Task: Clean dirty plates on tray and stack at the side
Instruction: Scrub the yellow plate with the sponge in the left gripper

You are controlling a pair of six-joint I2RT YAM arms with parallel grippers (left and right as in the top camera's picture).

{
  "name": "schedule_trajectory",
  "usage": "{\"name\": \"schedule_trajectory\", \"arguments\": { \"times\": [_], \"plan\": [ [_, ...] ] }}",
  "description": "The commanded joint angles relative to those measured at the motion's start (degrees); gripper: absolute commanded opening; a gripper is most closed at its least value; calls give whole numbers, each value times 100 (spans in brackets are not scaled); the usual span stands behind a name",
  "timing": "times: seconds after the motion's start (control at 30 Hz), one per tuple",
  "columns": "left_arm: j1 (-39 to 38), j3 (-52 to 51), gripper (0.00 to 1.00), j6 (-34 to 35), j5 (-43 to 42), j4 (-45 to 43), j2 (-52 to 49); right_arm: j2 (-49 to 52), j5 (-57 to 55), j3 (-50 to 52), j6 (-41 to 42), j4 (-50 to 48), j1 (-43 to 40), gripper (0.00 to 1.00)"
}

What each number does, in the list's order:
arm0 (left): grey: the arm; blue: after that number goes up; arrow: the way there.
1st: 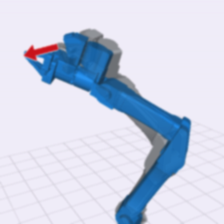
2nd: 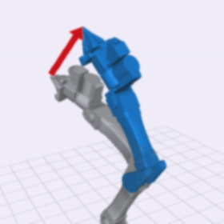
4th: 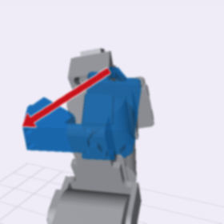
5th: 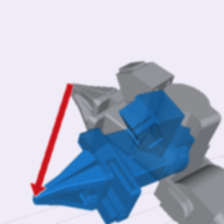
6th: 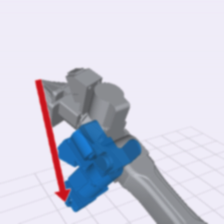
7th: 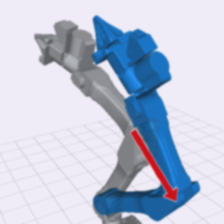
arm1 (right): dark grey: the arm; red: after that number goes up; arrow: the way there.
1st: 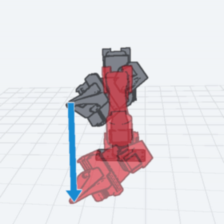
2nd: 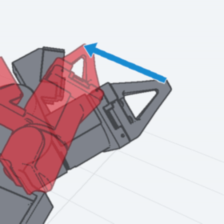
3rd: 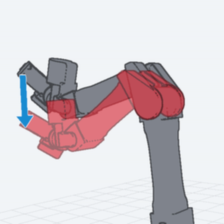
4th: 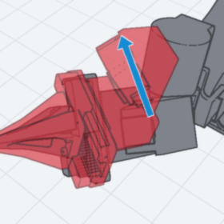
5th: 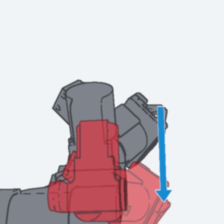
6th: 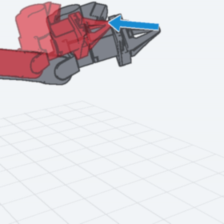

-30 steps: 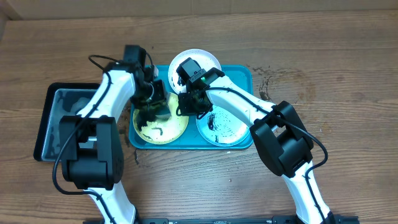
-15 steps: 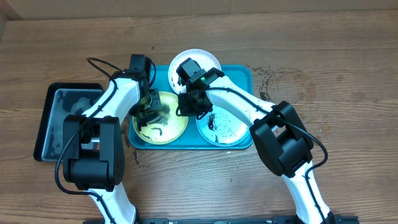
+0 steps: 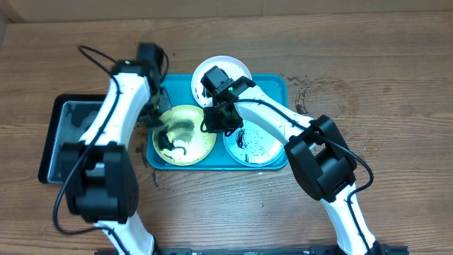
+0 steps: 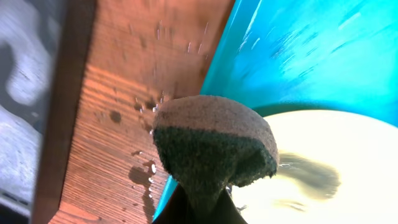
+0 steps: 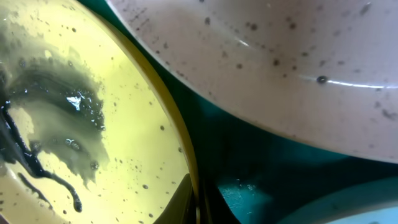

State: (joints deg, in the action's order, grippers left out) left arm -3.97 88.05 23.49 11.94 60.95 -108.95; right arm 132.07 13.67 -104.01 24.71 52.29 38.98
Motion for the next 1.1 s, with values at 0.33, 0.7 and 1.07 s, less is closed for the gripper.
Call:
{"name": "schedule_trajectory", "arguments": {
  "times": [0.33,0.7,1.07],
  "plan": [
    [-256,-249,4,-396,-2457,140,870,-321,-271,-295,-44,0,-42,4],
    [-466,-1228,4,-74,-2358,-588,127,-315,-264,-293,87,122,-66,4],
    [-470,-1930,4,-79,-2243,-1631,-286,-306,-271,-284,87,140,-70,4]
  ]
}}
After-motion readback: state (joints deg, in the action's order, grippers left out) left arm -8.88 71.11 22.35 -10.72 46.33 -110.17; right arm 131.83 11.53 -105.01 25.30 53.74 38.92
